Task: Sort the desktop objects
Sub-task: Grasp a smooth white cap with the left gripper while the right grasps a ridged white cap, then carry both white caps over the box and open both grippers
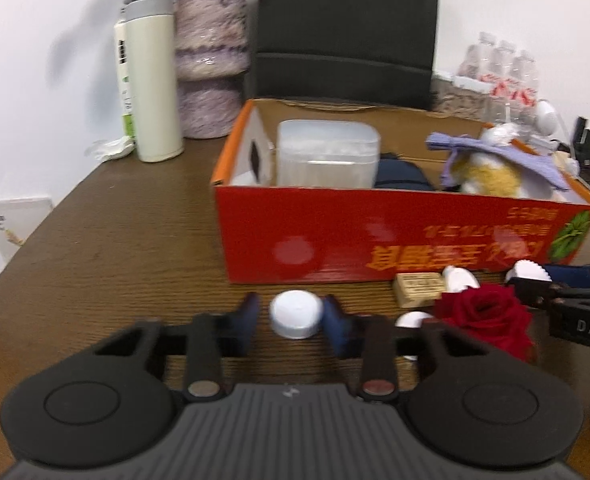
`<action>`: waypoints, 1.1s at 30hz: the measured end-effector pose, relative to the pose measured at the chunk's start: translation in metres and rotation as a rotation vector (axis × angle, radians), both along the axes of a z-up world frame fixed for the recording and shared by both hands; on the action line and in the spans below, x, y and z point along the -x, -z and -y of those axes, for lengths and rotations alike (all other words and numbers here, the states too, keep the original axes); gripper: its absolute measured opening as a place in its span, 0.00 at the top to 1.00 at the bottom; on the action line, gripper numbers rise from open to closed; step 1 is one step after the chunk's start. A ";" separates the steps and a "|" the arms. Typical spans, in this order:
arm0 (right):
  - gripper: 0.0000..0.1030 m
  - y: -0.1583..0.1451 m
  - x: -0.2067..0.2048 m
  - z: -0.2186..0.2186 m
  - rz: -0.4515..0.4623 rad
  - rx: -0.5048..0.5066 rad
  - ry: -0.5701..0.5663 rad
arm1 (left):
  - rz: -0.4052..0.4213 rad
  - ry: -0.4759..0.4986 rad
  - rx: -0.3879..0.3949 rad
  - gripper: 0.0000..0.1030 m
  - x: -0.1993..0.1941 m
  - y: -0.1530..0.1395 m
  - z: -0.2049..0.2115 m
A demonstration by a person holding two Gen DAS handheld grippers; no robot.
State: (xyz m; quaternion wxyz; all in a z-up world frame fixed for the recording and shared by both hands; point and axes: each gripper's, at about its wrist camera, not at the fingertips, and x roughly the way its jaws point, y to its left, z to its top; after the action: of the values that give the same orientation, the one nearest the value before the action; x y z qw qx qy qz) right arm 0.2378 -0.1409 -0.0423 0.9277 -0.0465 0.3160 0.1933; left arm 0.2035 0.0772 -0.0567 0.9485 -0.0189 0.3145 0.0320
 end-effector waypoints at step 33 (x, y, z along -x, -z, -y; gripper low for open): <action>0.63 -0.069 -0.007 0.005 0.314 -0.188 -0.077 | 0.446 0.062 -0.022 0.72 -0.015 -0.083 0.069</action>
State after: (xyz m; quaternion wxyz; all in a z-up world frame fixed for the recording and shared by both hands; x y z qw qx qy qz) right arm 0.2450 -0.1462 0.0264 0.9579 -0.0015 0.1458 0.2475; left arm 0.2182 0.0085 0.0264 0.9953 -0.0055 0.0968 0.0013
